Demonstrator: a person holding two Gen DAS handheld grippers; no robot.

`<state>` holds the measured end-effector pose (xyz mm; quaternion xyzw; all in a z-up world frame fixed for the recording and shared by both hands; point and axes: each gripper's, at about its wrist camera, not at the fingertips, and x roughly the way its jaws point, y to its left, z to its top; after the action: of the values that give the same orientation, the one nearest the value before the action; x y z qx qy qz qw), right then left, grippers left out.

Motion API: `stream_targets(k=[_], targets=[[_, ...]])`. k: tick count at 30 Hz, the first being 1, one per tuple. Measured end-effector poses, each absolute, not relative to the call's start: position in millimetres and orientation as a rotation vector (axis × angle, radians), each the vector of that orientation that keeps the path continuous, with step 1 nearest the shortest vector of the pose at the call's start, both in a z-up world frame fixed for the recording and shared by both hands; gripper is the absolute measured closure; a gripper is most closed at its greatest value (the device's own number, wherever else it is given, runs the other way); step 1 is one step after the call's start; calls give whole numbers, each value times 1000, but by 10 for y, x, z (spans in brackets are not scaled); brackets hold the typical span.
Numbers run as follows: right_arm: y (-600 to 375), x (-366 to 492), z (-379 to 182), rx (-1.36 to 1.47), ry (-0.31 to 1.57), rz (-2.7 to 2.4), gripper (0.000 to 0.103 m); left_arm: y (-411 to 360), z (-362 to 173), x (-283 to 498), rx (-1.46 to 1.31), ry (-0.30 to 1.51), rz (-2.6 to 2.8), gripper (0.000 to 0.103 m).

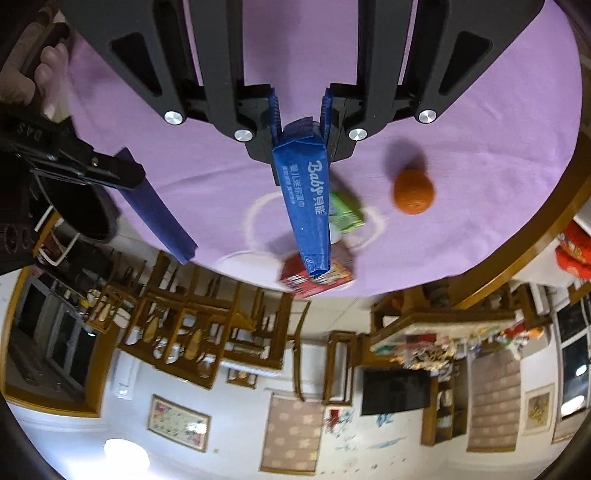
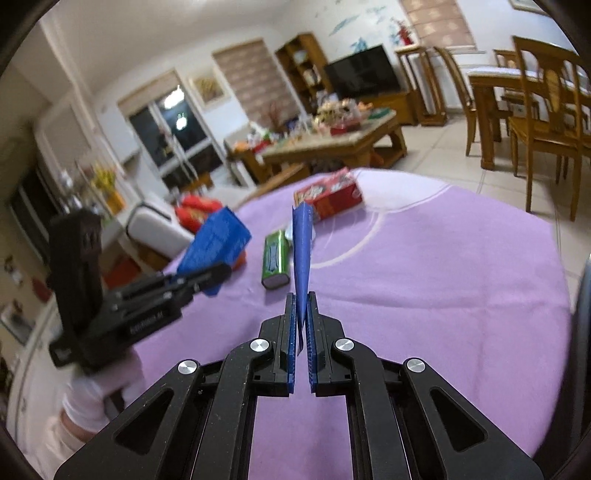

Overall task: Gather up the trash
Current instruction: 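Carry the blue bag and blue stick over the black bin with both grippers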

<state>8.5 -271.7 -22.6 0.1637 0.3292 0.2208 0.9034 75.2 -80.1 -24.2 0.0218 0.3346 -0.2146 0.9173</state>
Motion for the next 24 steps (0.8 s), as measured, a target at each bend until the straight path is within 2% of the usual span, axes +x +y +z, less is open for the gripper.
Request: stream_targets(k=[11,24], targets=[[-3633,-798,-26,472,535,322,97,-1619,41,192,62,583,-631,85],[-5095,-1749,-86,590,372,0,97,-2894,-26,-141,142,556,-850,85]])
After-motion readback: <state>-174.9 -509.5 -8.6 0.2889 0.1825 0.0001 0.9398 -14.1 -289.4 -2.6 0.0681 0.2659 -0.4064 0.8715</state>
